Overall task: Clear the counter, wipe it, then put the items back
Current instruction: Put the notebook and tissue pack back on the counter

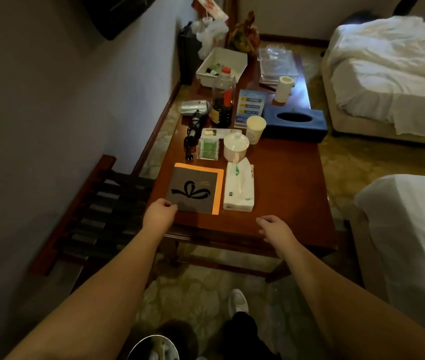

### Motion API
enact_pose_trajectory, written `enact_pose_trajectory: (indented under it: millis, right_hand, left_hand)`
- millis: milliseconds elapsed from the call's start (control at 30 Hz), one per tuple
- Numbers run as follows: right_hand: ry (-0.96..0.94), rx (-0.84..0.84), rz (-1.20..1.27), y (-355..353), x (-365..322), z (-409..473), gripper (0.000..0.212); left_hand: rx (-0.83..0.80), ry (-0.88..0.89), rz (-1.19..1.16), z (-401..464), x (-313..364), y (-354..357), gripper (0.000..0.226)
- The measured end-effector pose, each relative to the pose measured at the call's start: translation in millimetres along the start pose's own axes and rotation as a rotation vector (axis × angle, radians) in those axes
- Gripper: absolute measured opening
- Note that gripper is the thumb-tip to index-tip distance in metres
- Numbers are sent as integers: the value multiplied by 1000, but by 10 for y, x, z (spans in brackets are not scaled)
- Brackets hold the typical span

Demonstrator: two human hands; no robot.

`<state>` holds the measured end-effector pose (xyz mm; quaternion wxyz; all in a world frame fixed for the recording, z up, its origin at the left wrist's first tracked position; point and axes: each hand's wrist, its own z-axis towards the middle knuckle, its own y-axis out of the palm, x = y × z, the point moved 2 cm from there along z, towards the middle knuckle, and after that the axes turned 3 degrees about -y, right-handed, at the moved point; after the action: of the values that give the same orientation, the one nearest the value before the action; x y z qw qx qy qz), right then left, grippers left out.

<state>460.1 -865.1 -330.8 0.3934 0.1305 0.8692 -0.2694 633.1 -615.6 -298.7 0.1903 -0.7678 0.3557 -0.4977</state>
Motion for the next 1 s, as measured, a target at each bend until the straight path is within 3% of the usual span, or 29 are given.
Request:
enact_pose_trajectory:
  millis: [333,600,700,833,1000]
  right_hand:
    - [39,-86,-7,81,-200,814,49]
    - [-15,-140,-138,39,-268,992,32]
    - [-50,-155,-170,38,-301,986,13]
    - [-24,-162,-152,11,-337,973,3]
    - [-7,-153,-107,-71,-371,946,17]
  left_hand:
    - [145,-156,193,612,151,412,47]
    - [156,-270,378,864,144,532,69]
    - [156,-293,365,875,142,537,69]
    - [169,-290,288,765,107,600,68]
    - [190,-309,147,542,7,662,67]
